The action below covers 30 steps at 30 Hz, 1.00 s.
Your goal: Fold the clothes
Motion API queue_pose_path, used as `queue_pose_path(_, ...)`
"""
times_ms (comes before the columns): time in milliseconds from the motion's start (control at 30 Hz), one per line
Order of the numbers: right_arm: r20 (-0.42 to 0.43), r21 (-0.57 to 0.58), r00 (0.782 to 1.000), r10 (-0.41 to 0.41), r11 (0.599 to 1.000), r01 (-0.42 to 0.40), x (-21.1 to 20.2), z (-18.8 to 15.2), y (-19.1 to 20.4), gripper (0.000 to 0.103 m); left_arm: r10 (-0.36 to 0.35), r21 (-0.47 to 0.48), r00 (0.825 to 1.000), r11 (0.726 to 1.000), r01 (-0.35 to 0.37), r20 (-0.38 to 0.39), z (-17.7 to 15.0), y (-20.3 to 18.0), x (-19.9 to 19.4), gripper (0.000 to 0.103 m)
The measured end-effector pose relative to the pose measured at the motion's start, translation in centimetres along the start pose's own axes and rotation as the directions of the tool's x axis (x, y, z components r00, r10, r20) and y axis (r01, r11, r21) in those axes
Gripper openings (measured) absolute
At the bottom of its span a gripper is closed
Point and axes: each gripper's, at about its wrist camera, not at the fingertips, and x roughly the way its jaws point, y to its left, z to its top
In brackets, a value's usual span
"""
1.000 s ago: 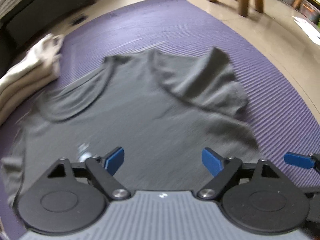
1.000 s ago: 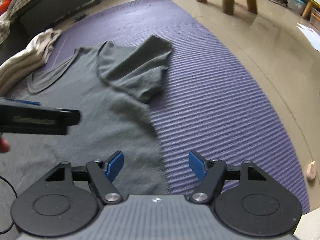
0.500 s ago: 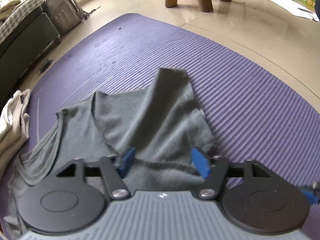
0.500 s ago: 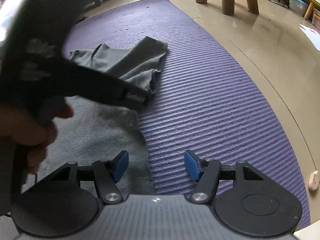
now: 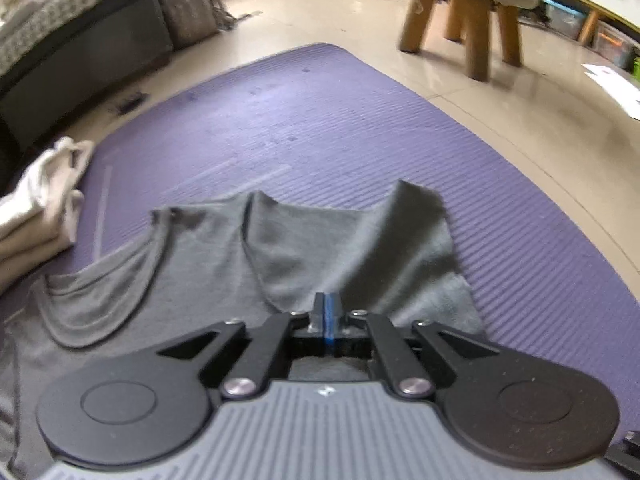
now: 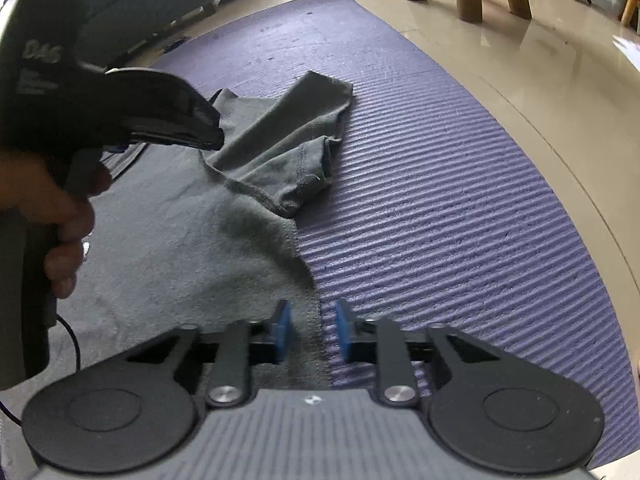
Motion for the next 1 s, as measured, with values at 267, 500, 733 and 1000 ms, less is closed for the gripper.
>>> queue_pose_path(267, -0.001, 0.011, 1.0, -0.013, 1.0, 0.013, -0.1, -0.1, -0.3, 0.022, -0.02, 0.177, 0.999, 0.984, 0.014, 0.034, -1.3, -5.0, 0.0, 0.065)
queue_pose_path(500, 0.031, -0.044, 0.998, -0.056, 0.997, 0.057, 0.1, -0.1, 0.2, 0.026, 0.068, 0.162, 0.996, 0.984, -0.076, 0.055, -1.8, -5.6, 1.5, 0.021)
queue_pose_path(733, 0.03, -0.028, 0.999, -0.032, 0.999, 0.033, -0.1, 0.0, -0.1, 0.03, 0.093, -0.098, 0.995, 0.991, -0.089, 0.042, -1.6, -0.4, 1.0, 0.001)
queue_pose_path(1000, 0.041, -0.039, 0.998, -0.042, 0.998, 0.043, -0.2, -0.1, 0.5, 0.038, 0.049, -0.104, 0.998, 0.994, -0.045, 0.037, -2.7, 2.0, 0.2, 0.012)
